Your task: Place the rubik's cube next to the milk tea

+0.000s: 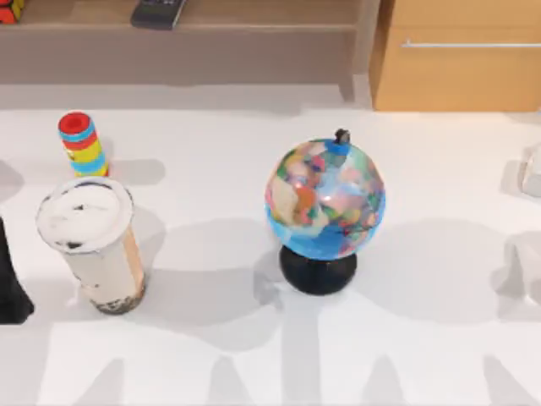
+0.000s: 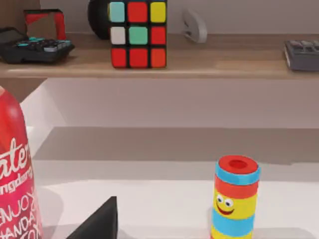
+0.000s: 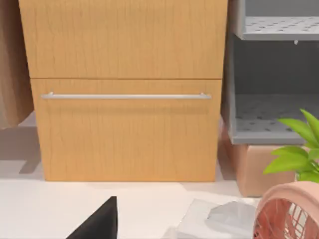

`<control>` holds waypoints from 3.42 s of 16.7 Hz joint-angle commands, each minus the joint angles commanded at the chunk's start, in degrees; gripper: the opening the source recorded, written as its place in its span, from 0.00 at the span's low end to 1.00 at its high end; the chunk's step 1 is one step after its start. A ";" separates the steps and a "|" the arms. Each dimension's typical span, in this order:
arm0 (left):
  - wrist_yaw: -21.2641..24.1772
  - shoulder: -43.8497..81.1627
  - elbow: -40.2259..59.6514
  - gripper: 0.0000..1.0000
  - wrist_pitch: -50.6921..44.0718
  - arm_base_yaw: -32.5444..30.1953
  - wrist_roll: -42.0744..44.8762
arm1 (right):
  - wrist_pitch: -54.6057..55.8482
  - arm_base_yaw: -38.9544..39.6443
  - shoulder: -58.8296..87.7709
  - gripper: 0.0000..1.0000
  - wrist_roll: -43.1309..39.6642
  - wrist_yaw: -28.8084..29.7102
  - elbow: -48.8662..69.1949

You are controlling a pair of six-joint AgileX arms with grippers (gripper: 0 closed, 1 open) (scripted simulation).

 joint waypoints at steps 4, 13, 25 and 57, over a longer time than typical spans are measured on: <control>0.18 1.71 1.16 1.00 1.42 0.25 0.04 | 0.00 0.00 0.00 1.00 0.00 0.00 0.00; 4.18 39.29 18.51 1.00 23.21 3.34 0.60 | 0.00 0.00 0.00 1.00 0.00 0.00 0.00; 10.66 100.38 44.51 1.00 56.11 7.90 0.78 | 0.00 0.00 0.00 1.00 0.00 0.00 0.00; 9.96 120.50 64.70 0.47 55.67 7.44 0.78 | 0.00 0.00 0.00 1.00 0.00 0.00 0.00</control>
